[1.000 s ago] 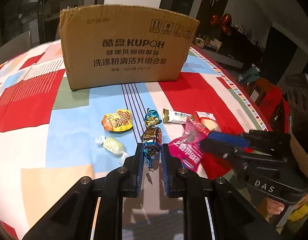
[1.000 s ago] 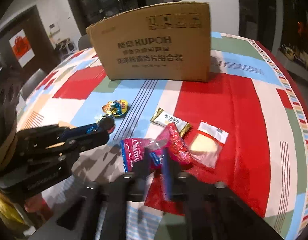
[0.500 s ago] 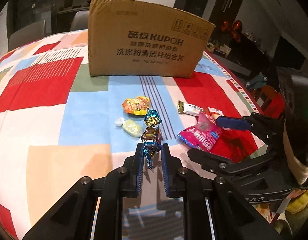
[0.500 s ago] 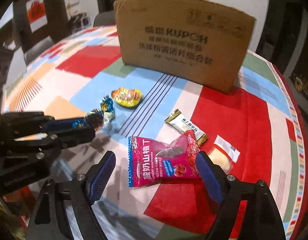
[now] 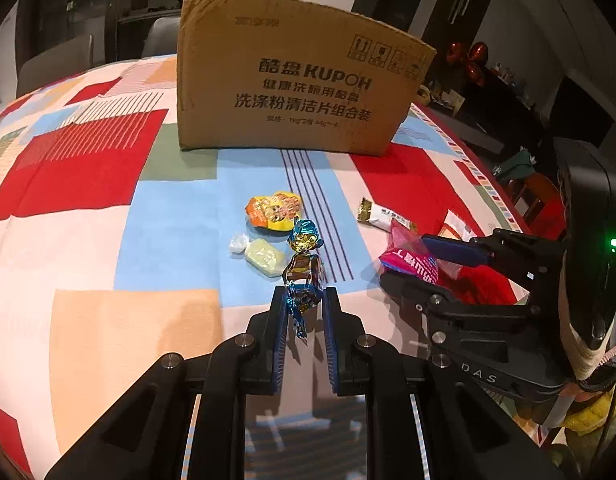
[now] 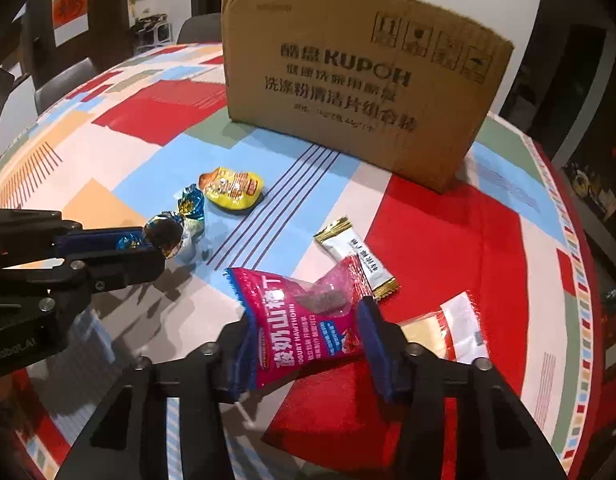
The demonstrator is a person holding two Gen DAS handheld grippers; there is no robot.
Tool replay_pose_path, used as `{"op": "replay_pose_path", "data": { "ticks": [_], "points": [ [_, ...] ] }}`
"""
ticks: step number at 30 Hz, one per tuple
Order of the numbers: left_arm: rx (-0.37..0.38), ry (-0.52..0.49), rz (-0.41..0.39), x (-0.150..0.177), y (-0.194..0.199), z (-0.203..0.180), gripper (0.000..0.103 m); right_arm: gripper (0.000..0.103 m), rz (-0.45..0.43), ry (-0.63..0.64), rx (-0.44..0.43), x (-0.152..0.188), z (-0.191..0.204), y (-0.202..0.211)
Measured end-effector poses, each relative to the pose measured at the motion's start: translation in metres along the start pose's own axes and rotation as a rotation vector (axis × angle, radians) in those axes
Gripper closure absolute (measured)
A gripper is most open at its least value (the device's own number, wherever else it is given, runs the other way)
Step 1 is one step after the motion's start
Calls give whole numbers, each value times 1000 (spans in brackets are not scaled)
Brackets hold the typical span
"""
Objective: Organize snacks
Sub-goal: 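Carry the blue candy and pink packet into the box and open both tools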
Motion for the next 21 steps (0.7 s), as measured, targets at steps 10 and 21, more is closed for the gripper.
{"op": "replay_pose_path", "data": {
  "ticks": [10, 21],
  "points": [
    [-12, -25, -40, -15, 17, -11, 85, 65, -104, -87, -8, -11, -12, 37],
    [-33, -73, -129, -51, 55, -23, 85, 65, -228, -161, -61, -44, -19, 82]
  ]
}}
Point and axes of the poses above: each gripper's, at about its wrist camera, not at the fingertips, and y roughly against the way its jaws point, z to its left, x to its underside, the point moved 8 cm from there along -y, roughly the way its jaws point, and after that the axes turned 4 degrees about z, right-handed, at the moved point
